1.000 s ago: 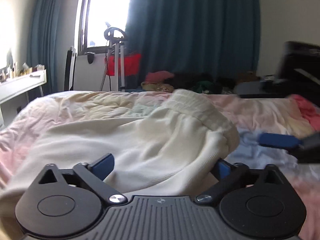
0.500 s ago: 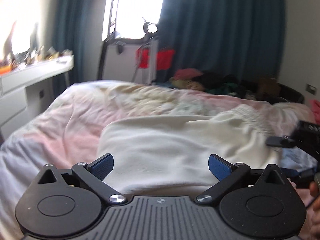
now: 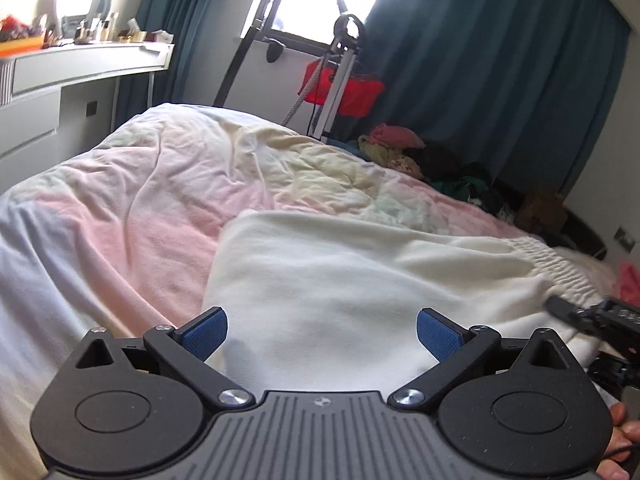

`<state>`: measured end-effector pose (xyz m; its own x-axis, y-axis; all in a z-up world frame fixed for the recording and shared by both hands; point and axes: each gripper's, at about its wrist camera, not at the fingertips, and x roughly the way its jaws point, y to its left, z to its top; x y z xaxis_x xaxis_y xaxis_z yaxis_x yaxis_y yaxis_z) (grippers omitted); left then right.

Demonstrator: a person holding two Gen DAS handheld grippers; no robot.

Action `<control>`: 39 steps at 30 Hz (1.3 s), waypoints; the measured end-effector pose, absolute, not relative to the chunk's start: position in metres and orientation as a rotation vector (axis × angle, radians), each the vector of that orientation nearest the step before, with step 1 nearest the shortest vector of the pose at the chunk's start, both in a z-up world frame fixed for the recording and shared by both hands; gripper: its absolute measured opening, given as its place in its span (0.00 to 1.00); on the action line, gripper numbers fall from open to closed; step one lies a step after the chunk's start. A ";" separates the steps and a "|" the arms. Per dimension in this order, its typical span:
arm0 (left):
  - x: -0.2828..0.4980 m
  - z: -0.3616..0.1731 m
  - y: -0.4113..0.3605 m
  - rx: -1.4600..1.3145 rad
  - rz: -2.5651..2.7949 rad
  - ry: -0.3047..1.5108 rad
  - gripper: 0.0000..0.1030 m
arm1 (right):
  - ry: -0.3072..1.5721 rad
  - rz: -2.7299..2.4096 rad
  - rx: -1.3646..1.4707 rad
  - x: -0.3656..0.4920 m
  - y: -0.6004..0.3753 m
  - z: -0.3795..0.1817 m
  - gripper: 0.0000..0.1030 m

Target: Fold clothes

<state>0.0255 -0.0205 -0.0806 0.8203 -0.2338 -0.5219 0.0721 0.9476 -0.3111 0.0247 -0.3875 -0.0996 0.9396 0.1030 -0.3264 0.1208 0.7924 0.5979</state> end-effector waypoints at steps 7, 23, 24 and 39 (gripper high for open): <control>0.020 -0.081 -0.006 -0.347 -0.155 0.625 0.99 | 0.548 -0.113 0.844 0.011 -0.432 -0.131 0.42; 0.048 -0.124 0.045 -0.731 -0.239 0.889 0.99 | 0.794 0.041 1.005 0.033 -0.414 -0.180 0.90; 0.049 -0.128 0.046 -0.751 -0.249 0.911 0.98 | 0.784 0.060 1.000 0.034 -0.411 -0.177 0.90; 0.045 -0.128 0.033 -0.666 -0.283 0.892 0.67 | 0.703 0.063 0.901 0.029 -0.399 -0.157 0.42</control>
<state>0.0453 0.0334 -0.1275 0.6080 -0.4902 -0.6245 -0.0413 0.7660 -0.6415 0.0290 -0.3989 -0.1567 0.7772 0.3334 -0.5336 0.2333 0.6349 0.7365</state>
